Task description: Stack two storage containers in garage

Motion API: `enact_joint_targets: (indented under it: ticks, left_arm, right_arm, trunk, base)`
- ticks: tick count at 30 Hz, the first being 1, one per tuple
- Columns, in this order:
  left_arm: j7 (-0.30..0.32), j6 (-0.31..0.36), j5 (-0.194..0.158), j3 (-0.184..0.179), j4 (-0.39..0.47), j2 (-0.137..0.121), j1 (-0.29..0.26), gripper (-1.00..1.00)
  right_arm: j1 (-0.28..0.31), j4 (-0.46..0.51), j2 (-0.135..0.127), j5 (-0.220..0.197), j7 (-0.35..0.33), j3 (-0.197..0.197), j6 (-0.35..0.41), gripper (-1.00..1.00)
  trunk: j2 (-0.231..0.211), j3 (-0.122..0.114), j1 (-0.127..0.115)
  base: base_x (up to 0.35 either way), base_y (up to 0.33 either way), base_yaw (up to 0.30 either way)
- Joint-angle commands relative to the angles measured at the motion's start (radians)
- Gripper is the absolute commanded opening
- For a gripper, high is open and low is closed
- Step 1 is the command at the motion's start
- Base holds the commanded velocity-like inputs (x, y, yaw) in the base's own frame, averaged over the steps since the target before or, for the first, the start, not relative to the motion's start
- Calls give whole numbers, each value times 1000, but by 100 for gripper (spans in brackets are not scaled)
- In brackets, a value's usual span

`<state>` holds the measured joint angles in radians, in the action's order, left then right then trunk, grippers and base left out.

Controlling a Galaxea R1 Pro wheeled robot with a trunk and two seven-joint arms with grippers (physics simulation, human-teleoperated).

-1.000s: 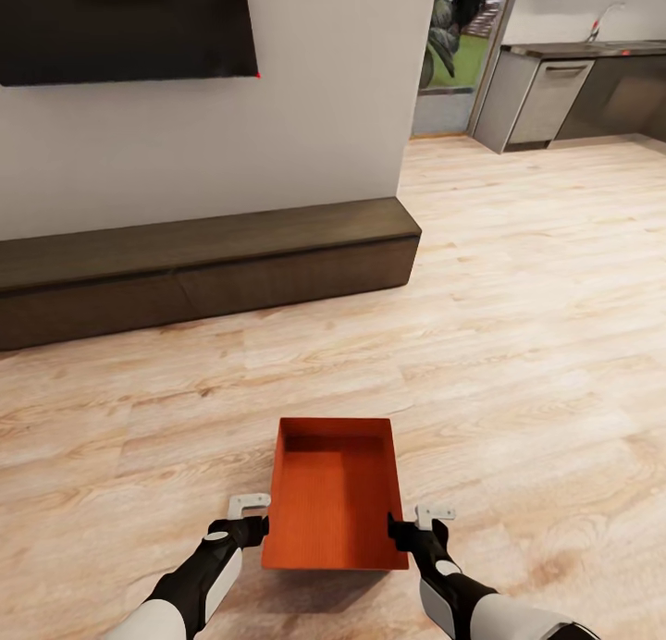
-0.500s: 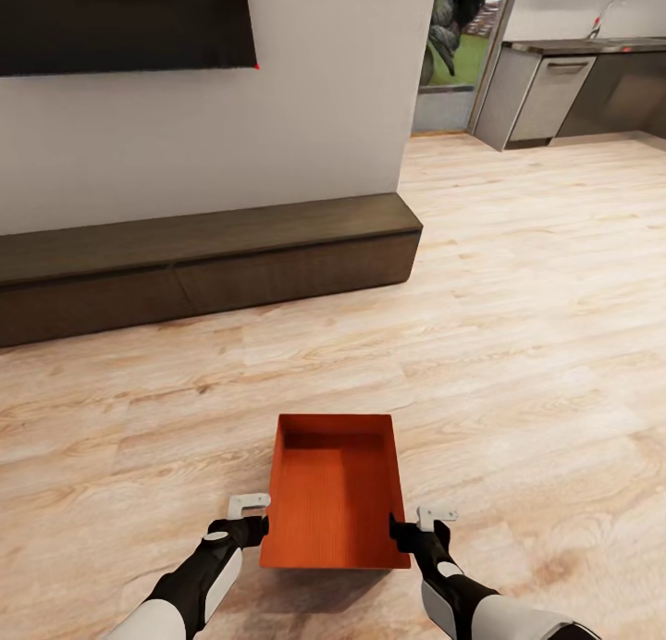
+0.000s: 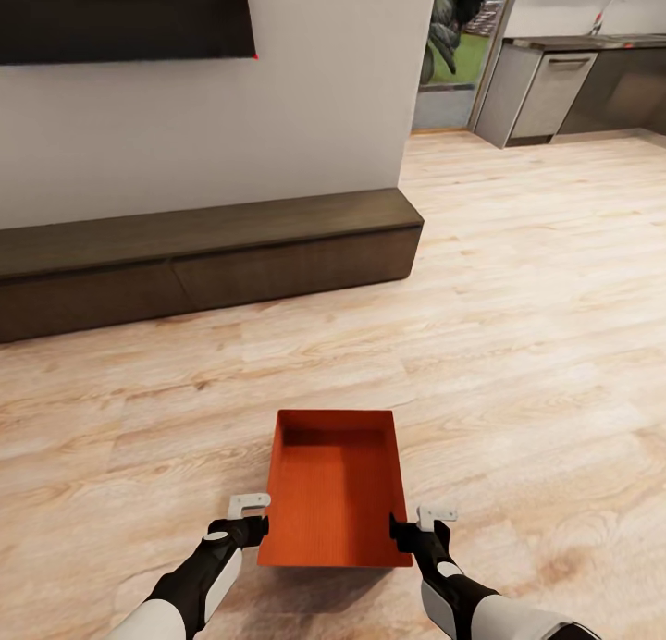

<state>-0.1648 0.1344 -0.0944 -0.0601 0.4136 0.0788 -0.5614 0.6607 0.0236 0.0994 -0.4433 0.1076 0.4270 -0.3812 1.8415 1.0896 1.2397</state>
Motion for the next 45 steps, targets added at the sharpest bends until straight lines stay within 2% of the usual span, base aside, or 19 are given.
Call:
enact_joint_targets:
  ticks: [1,45]
  left_arm:
    - [-7,5,-10,-6,2,-1,0,100]
    - [-7,5,-10,-4,28,-1,0,100]
  right_arm:
    - [0,-1,-1,-6,4,9,-3,100]
    - [0,-1,0,7,-2,10,-4,100]
  trunk:
    - [8,4,4]
    - [316,142,173]
  base:
    - [0,0,0]
    - [0,0,0]
